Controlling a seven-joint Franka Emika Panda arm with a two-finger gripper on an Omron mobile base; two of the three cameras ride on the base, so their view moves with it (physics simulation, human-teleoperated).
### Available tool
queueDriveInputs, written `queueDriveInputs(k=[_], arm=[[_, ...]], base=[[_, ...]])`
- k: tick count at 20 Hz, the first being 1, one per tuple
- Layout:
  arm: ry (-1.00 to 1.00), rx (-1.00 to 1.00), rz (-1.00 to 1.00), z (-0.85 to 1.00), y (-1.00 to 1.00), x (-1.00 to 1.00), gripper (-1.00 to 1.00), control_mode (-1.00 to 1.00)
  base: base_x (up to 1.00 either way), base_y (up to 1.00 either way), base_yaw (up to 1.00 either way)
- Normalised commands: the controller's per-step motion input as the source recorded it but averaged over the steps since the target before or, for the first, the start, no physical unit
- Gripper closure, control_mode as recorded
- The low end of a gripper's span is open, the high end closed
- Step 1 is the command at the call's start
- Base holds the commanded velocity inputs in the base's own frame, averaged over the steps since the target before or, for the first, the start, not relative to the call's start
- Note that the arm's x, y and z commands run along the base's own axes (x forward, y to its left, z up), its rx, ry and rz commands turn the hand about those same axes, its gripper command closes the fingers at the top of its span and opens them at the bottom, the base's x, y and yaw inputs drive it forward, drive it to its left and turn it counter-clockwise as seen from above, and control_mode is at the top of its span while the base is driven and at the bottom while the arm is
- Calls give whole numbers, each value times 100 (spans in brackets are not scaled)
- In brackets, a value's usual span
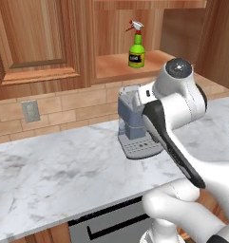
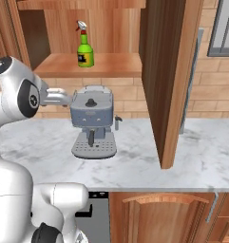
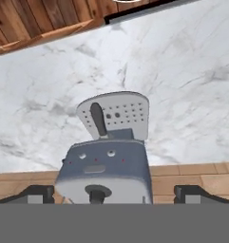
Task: Locate and retrieve the spray and soap dispenser from the cabinet. Place them next to the sink.
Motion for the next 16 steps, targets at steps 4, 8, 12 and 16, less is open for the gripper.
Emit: queueDriveInputs(k=[4, 8, 12, 16], arm=[[-13, 13, -10, 44, -15, -3, -100, -100], [-9, 16, -10, 35, -22, 0, -100, -100], [-13, 11, -6, 32, -13, 0, -100, -100], [-10, 2, 0, 33, -2, 0, -100, -100]], base=[[0, 0, 0], [0, 0, 0], [0, 0, 0], [0, 0, 0]])
